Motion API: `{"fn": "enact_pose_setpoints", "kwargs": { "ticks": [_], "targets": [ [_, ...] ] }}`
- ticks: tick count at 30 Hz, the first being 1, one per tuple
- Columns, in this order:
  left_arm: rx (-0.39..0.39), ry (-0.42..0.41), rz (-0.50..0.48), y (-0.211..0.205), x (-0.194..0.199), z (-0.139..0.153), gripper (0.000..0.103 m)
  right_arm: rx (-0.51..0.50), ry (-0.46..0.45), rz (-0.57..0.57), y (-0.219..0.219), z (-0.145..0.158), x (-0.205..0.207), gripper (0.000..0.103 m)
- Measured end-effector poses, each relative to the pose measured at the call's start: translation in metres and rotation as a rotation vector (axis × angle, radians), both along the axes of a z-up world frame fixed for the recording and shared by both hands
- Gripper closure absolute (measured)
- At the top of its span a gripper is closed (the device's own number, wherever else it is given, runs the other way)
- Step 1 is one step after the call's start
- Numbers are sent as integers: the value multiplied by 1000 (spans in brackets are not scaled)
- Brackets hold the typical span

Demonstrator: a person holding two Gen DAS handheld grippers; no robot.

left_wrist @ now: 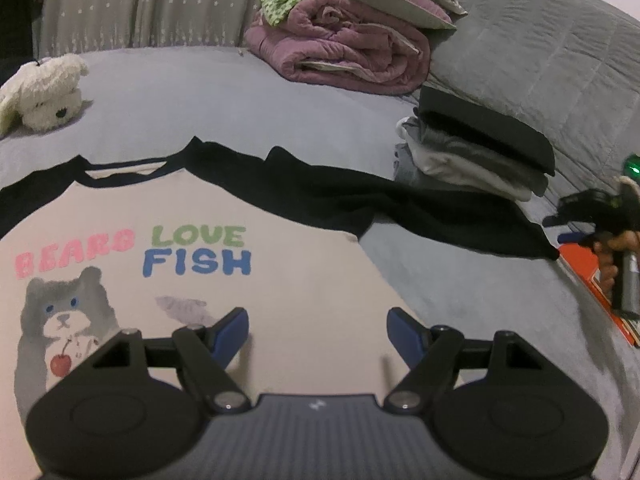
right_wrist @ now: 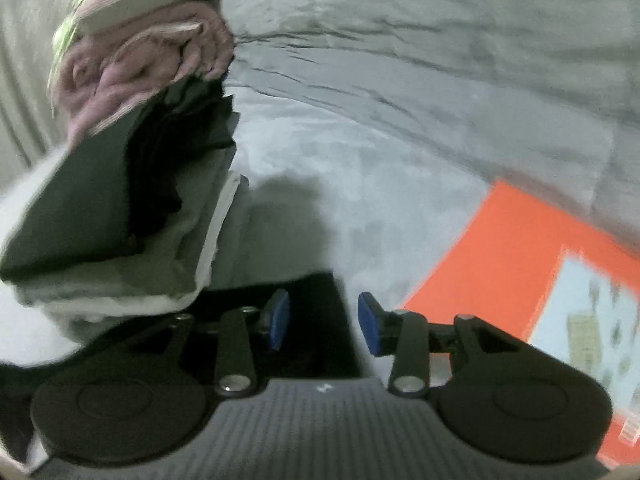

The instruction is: Fold clothes

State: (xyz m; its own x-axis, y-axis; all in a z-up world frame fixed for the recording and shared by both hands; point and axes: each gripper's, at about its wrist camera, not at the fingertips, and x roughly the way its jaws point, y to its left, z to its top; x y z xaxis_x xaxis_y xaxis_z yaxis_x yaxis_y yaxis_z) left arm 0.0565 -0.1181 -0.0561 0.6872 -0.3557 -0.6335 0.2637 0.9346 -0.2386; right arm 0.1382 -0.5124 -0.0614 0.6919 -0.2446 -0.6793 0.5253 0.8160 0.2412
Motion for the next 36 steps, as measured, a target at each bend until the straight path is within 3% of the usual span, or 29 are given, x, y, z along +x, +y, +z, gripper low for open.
{"fn": "enact_pose_setpoints", "kwargs": {
  "ticks": [3, 9, 16, 20, 24, 29, 31, 33, 34, 35, 36],
  "targets": [
    [5, -37, -16, -6, 2, 1, 31, 95, -25, -24, -1, -7, -14, 61],
    [139, -172, -116, -45, 17, 4, 36, 201, -88, -113, -4, -26, -31, 60],
    [239, -194, -156, -89, 62, -19, 51, 257, -139, -169, -3, -30, -40, 60],
    [286, -212, -159, -101, 76, -28, 52, 394, -142, -231, -8, -29, -49, 61],
    [284, -203, -160, -101, 88, -31, 52, 485, -145, -284, -10, -30, -53, 60],
    [258, -176, -146, -100, 99, -34, 54, 523, -153, -340, -5, -31, -58, 58],
    [259, -180, -157, -102, 99, -34, 62, 549, -149, -388, 1, -29, -63, 59],
    [260, -182, -167, -104, 99, -33, 77, 546, -144, -421, 9, -25, -65, 58],
    [262, -184, -168, -104, 99, -33, 83, 531, -142, -421, 14, -24, -64, 56],
    [263, -185, -169, -104, 99, -33, 94, 505, -144, -401, 17, -25, -60, 56],
    [262, -185, -162, -103, 100, -33, 96, 479, -146, -382, 20, -27, -55, 56]
  ]
}}
